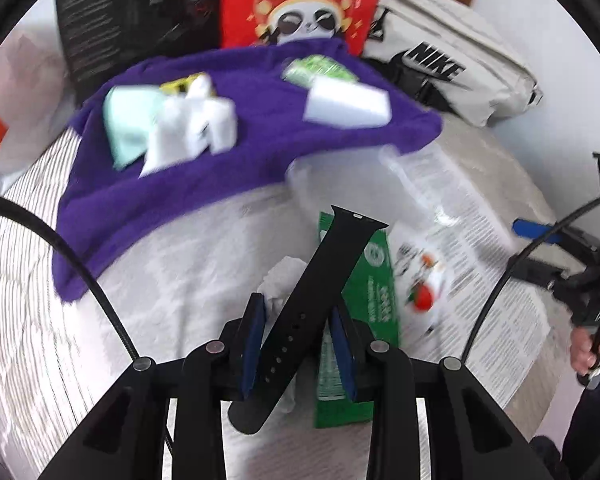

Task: Organize soft objects
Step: 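Lower the right tool onto the white tissue beside the green packet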

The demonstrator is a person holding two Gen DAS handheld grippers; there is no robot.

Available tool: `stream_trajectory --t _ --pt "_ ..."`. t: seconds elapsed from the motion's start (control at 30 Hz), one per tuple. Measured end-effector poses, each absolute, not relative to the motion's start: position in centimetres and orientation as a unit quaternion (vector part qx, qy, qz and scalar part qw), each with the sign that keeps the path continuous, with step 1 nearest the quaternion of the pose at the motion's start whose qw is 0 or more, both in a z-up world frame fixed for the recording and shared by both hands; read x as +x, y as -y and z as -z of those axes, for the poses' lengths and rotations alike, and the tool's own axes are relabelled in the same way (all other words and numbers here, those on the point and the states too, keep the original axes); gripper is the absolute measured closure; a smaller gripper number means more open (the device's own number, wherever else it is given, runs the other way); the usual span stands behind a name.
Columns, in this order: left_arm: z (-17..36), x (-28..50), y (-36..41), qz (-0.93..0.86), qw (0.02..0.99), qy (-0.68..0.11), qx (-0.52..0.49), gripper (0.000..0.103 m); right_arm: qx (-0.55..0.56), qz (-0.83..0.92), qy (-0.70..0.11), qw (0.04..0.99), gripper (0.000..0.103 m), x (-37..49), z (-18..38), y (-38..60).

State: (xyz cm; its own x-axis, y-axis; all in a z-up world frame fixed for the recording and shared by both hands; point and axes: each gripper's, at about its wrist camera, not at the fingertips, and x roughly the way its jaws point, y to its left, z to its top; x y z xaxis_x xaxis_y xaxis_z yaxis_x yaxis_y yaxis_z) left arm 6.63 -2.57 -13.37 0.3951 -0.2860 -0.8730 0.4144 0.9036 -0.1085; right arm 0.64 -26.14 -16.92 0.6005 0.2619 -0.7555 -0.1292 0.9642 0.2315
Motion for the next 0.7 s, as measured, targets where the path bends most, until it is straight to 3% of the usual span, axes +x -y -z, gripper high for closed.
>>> stream_trajectory --t 0.3,0.37,0.43,0.7 --pt "13.9 5.0 0.8 0.199 0.83 -0.515 0.075 0.062 0.063 -0.116 -0.439 0.889 0.014 0.6 17.1 24.7" --pt "13.9 4.6 0.6 0.201 0.83 -0.514 0.075 0.066 0.06 -0.118 -0.439 0.889 0.014 0.6 17.1 24.5" --pt "13.8 4.4 0.3 0.206 0.83 -0.513 0.069 0.079 0.059 -0.119 -0.441 0.888 0.014 0.6 17.2 24.3" --pt "13.1 4.7 0.3 0.234 0.831 -0.503 0.033 0.083 0.056 -0.126 -0.442 0.886 0.014 0.5 17.2 23.6"
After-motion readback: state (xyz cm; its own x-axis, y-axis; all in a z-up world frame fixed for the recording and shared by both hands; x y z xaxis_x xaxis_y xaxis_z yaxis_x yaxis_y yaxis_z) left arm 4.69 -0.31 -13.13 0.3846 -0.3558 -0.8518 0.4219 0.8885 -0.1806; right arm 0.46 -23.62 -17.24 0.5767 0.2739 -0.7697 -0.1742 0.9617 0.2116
